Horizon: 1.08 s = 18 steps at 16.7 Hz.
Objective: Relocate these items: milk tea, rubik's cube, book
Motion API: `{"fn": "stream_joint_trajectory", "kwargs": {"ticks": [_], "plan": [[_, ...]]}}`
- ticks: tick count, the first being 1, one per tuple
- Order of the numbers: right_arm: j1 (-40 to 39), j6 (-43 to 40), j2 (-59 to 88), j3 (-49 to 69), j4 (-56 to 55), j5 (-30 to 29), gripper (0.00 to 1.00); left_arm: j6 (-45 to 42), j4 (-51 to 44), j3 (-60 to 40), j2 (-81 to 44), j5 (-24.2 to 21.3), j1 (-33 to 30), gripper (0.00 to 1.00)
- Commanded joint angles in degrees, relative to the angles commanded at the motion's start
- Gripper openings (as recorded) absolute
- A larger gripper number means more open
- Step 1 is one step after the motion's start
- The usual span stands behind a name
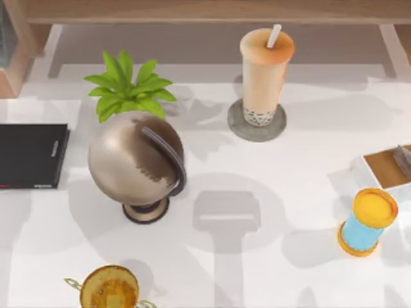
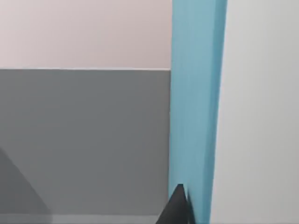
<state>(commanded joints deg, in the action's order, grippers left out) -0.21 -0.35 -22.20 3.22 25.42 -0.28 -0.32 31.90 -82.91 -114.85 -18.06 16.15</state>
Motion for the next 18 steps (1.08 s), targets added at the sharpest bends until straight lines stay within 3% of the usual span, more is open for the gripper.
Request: {"fn": "stream_joint_trajectory", "kwargs": {"ticks": [6,13,18], "plan": [[0.0,0.0,0.0,0.0,0.0,0.0,1.00,-12.0,2.4,5.0,8.4,4.0,0.3,0.00],[0.0,0.0,0.0,0.0,0.0,0.0,1.00,-47.3,8.3,20.1,24.8,11.5,2.5,0.00],[0.0,0.0,0.0,0.0,0.0,0.0,1.00,-69.8,11.8,35.5,31.8,12.5,2.9,0.00]]}}
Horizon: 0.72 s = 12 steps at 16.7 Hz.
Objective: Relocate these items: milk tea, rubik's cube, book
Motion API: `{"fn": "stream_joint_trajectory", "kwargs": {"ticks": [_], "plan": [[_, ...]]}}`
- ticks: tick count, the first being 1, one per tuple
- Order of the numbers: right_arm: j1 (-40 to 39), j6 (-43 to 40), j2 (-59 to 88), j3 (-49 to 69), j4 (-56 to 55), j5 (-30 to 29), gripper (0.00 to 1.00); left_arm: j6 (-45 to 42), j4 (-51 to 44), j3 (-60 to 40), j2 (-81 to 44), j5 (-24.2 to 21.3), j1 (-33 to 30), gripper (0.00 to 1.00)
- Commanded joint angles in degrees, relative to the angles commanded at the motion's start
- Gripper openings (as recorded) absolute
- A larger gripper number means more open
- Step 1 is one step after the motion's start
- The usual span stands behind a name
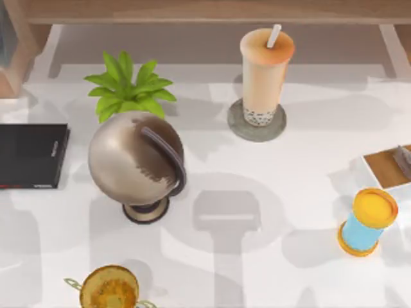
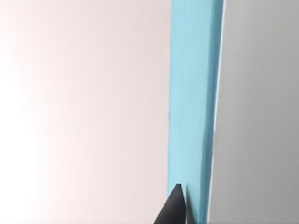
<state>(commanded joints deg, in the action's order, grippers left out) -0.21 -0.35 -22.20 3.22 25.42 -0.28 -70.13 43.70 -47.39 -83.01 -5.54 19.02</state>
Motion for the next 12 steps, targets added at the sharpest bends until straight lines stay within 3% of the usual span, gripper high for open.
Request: {"fn": "stream_joint_trajectory", "kwargs": {"ticks": [6,12], "plan": [[0.0,0.0,0.0,0.0,0.0,0.0,1.00,-18.3,1.6,17.4,-2.2,-4.1,-1.7,0.00],[0.0,0.0,0.0,0.0,0.0,0.0,1.00,-27.4,1.4,26.1,-12.1,-8.4,-4.8,0.00]]}}
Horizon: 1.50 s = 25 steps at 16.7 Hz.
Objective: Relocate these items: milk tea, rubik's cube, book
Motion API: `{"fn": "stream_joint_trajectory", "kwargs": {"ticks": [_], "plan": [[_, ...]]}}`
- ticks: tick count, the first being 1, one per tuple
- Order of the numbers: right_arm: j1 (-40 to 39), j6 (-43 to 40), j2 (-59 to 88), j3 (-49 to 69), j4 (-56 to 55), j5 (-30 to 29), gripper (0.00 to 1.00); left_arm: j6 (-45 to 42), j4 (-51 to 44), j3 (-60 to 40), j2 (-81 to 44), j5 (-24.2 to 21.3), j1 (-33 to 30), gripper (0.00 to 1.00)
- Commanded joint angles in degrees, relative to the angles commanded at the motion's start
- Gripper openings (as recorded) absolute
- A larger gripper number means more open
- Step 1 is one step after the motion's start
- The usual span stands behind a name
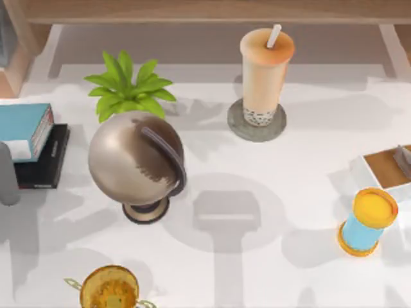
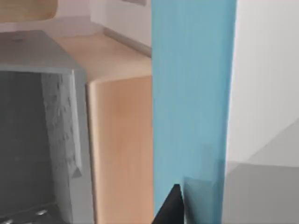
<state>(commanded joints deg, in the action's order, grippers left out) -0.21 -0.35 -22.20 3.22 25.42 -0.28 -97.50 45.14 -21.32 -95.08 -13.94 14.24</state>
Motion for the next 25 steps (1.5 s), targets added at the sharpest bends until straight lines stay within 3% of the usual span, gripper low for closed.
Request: {"fn": "stream_joint_trajectory", "kwargs": {"ticks": [16,25], "plan": [[0.0,0.0,0.0,0.0,0.0,0.0,1.00,-0.9,0.6,-0.1,-3.1,-0.4,-0.8,0.00],[0.0,0.0,0.0,0.0,0.0,0.0,1.00,-0.9,0.6,-0.1,-3.1,-0.4,-0.8,0.68]]}}
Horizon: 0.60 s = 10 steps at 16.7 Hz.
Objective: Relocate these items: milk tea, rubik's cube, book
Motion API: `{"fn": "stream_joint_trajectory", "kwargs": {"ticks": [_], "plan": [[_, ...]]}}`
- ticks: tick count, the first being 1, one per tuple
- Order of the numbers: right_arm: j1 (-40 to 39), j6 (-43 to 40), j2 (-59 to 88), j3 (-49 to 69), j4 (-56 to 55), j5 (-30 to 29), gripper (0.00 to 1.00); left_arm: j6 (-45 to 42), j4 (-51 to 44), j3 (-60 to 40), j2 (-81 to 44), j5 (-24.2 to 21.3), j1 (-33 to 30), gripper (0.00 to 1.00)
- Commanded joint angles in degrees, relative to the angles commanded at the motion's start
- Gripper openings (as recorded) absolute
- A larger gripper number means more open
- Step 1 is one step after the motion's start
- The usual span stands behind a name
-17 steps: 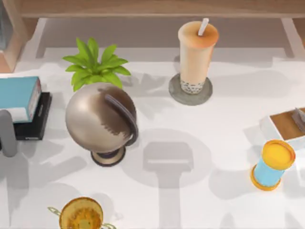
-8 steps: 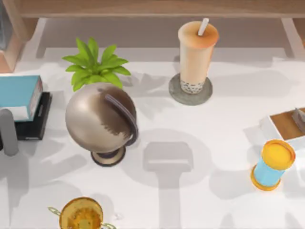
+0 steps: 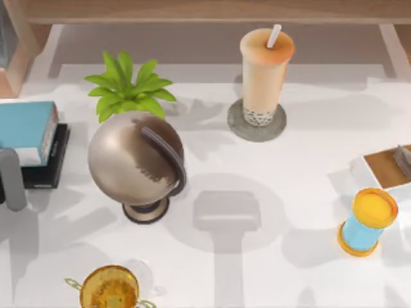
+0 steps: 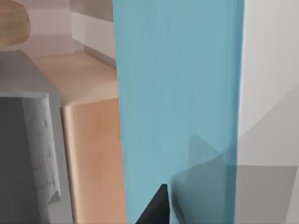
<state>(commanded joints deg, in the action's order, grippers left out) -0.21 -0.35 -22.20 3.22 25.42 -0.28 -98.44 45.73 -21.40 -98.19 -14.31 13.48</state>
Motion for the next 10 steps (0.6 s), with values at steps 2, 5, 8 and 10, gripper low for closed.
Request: {"fn": "stream_joint_trajectory", "kwargs": {"ticks": [2,5,8,10], "plan": [[0.0,0.0,0.0,0.0,0.0,0.0,1.00,0.0,0.0,0.0,0.0,0.0,0.0,0.83],[0.0,0.0,0.0,0.0,0.0,0.0,1.00,0.0,0.0,0.0,0.0,0.0,0.0,1.00],[0.0,0.0,0.0,0.0,0.0,0.0,1.00,0.0,0.0,0.0,0.0,0.0,0.0,1.00],[0.0,0.0,0.0,0.0,0.0,0.0,1.00,0.0,0.0,0.0,0.0,0.0,0.0,1.00]]}}
